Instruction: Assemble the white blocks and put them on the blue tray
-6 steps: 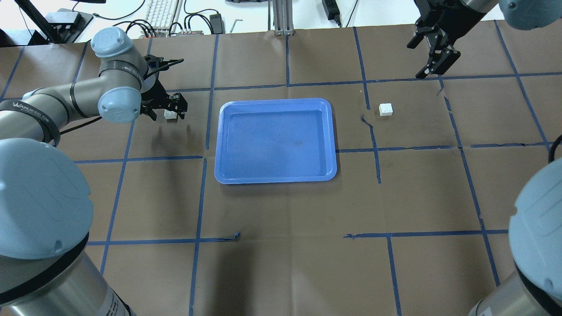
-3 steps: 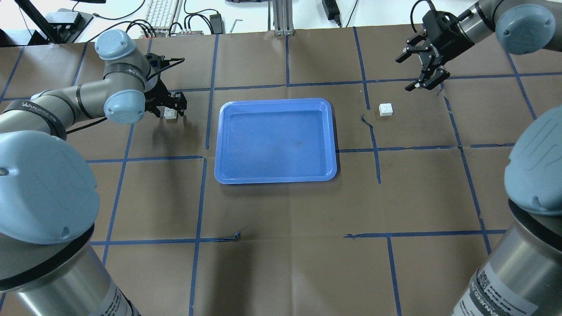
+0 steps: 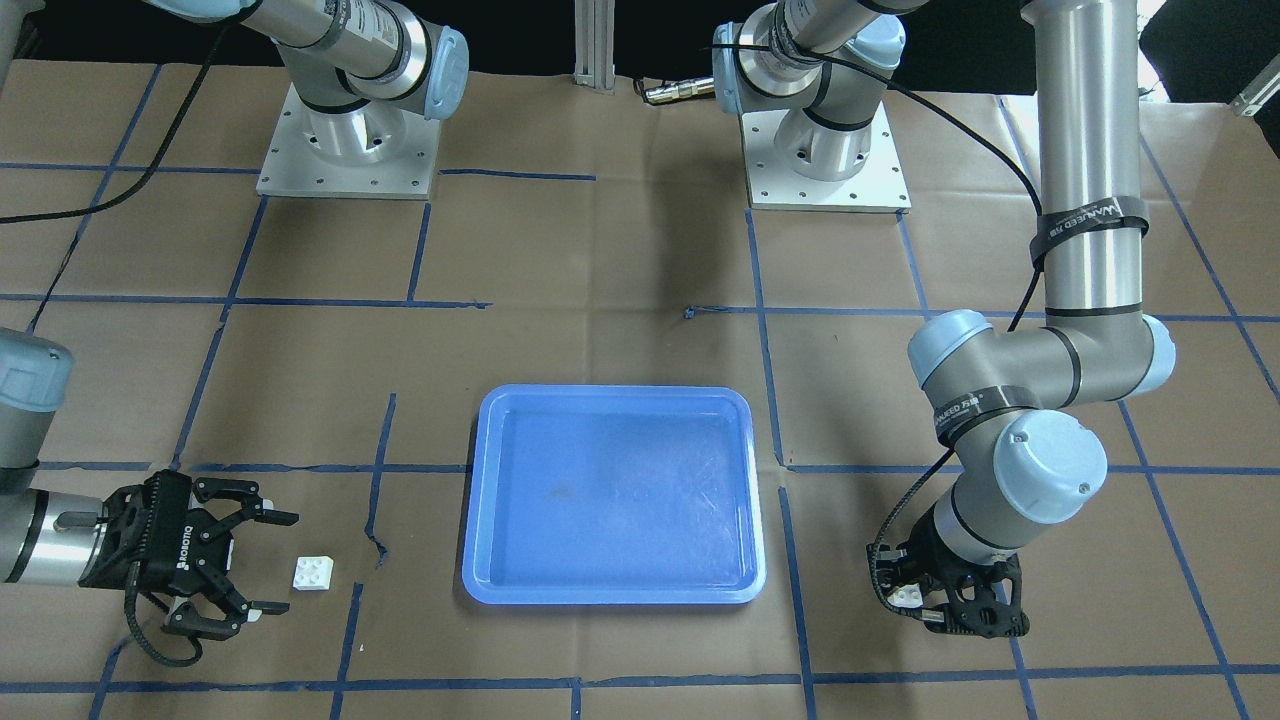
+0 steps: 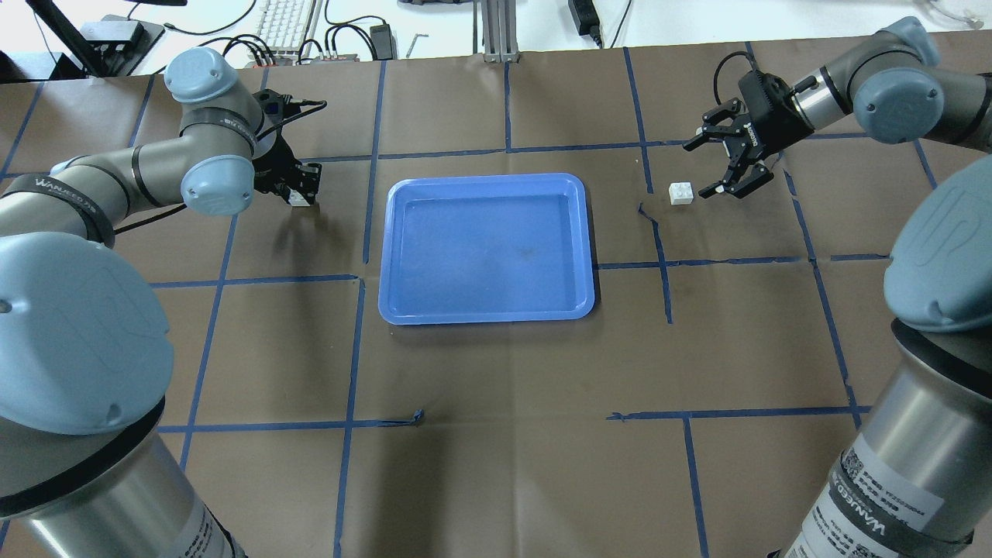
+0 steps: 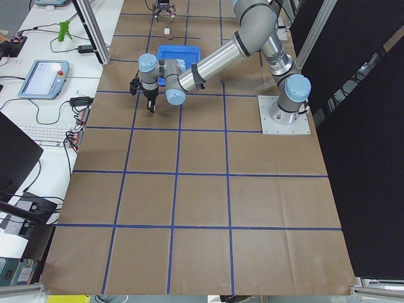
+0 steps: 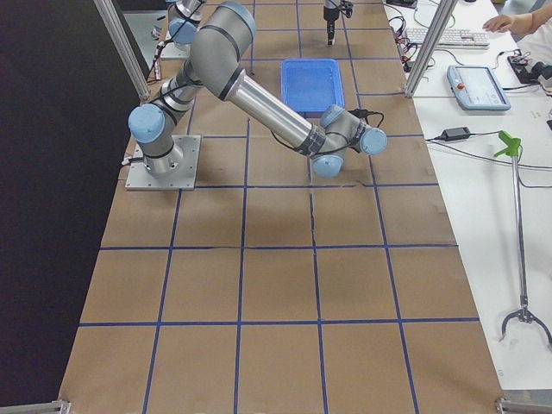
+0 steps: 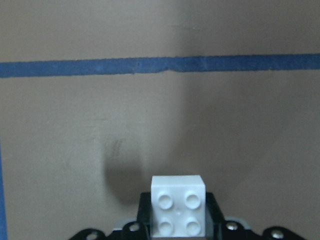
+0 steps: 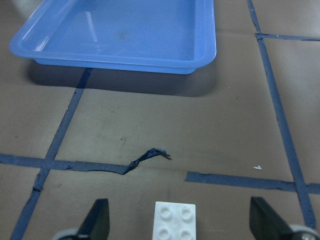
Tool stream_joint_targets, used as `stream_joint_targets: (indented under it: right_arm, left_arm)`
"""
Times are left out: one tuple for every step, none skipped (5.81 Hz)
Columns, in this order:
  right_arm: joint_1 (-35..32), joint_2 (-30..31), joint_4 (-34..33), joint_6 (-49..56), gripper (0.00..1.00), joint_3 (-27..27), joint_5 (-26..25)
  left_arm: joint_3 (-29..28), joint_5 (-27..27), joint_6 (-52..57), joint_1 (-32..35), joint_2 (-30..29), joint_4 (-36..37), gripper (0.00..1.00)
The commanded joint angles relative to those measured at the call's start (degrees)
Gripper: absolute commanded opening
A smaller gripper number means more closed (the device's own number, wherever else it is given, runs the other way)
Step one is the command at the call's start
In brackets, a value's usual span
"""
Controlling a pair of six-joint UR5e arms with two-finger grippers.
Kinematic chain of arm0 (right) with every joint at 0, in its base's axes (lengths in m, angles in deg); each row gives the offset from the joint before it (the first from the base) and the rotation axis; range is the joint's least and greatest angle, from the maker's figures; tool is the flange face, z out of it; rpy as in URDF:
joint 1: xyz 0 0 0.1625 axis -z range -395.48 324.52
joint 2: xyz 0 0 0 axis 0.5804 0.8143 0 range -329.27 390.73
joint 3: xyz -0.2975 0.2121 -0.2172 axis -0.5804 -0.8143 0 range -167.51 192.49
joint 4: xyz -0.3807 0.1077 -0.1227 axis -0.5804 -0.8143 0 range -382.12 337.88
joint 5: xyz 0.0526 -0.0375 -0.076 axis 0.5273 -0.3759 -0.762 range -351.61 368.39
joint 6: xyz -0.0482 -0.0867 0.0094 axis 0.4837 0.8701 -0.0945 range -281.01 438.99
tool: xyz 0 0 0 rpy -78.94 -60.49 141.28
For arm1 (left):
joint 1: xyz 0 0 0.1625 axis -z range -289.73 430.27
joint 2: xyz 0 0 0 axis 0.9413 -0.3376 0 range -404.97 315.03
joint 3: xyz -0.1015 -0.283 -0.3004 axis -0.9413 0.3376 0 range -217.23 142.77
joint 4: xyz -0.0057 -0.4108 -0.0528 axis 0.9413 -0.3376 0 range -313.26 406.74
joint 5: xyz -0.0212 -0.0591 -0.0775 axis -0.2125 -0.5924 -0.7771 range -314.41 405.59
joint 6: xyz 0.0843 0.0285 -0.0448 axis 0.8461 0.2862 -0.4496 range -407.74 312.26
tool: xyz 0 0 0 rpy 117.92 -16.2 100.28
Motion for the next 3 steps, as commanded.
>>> stream_joint_targets:
  right_arm:
    - [0.13, -0.5, -2.27, 0.08, 1.0, 2.55, 1.33]
    - [1.17, -1.38, -3.06, 0.17, 1.0, 2.65, 1.34]
    - [1.27, -2.08, -4.02, 0.25, 1.0, 2.65, 1.25]
  left_arm:
    - [1.01, -0.24, 4.58, 6.47, 3.15, -1.17, 0.0]
    - [1.1, 0.02, 7.13, 10.96, 4.99, -1.96, 0.0]
    - [1.53, -0.07, 12.03, 16.4, 5.97, -3.19, 0.0]
